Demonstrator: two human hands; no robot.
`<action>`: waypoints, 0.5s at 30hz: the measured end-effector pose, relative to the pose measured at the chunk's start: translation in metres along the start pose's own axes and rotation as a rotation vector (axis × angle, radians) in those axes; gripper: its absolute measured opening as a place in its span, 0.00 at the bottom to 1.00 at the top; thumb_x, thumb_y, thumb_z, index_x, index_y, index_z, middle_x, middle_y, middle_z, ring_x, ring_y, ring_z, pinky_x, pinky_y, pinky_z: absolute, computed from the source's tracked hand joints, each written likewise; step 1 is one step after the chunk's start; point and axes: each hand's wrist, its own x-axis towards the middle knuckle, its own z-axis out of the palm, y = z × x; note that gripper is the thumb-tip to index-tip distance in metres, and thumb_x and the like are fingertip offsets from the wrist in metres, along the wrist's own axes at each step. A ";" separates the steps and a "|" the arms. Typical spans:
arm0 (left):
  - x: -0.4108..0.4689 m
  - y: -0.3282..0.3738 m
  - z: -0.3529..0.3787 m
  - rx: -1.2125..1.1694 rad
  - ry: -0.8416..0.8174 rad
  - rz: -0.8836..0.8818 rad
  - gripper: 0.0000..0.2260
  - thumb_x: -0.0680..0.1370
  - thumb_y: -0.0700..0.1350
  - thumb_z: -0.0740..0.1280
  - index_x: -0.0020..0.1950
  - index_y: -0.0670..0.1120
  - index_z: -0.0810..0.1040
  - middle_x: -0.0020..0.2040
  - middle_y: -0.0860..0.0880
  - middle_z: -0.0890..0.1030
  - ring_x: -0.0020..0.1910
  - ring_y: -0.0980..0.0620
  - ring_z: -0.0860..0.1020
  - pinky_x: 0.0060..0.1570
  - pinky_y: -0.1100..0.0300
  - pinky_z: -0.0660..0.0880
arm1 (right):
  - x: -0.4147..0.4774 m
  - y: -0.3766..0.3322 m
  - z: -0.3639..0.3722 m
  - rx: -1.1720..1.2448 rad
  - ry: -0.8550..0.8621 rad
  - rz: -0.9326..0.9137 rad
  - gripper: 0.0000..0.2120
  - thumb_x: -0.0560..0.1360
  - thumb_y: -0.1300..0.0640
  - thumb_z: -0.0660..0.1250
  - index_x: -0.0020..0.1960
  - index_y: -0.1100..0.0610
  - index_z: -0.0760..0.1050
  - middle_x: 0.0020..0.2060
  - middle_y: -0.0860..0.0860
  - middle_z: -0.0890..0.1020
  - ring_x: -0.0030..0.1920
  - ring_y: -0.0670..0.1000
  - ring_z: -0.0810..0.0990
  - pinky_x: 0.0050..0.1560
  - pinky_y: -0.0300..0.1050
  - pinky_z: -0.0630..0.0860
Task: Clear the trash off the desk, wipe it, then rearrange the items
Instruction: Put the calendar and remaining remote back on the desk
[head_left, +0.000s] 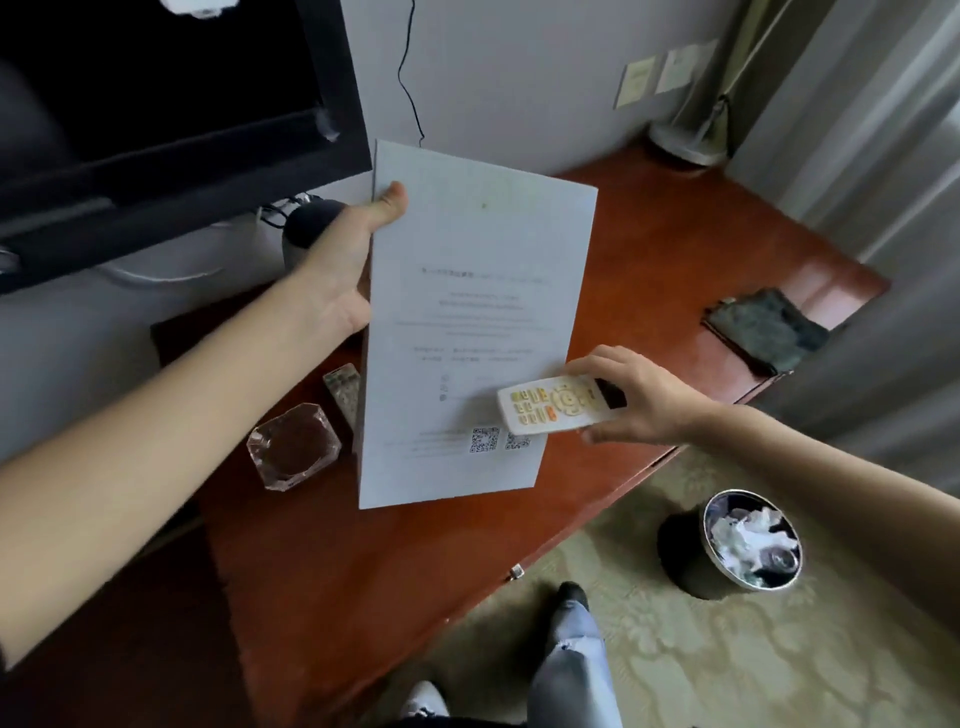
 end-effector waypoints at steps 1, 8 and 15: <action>0.007 -0.004 0.007 -0.006 0.018 -0.007 0.11 0.78 0.51 0.63 0.45 0.47 0.81 0.44 0.48 0.85 0.44 0.49 0.83 0.40 0.55 0.77 | 0.007 0.012 -0.006 0.000 -0.027 -0.035 0.37 0.62 0.40 0.72 0.65 0.56 0.71 0.50 0.46 0.73 0.49 0.48 0.71 0.50 0.43 0.67; 0.057 -0.014 0.082 -0.015 0.162 0.004 0.11 0.76 0.53 0.65 0.53 0.48 0.79 0.47 0.49 0.84 0.46 0.49 0.83 0.38 0.56 0.77 | 0.026 0.100 -0.064 0.033 -0.068 -0.186 0.39 0.62 0.36 0.69 0.65 0.59 0.71 0.50 0.52 0.76 0.49 0.50 0.73 0.50 0.43 0.69; 0.120 0.014 0.161 -0.025 0.138 0.026 0.13 0.76 0.55 0.65 0.51 0.47 0.80 0.49 0.47 0.84 0.49 0.46 0.82 0.50 0.50 0.77 | 0.044 0.181 -0.125 0.053 0.008 -0.153 0.38 0.62 0.37 0.72 0.66 0.57 0.70 0.53 0.50 0.74 0.53 0.48 0.71 0.52 0.37 0.65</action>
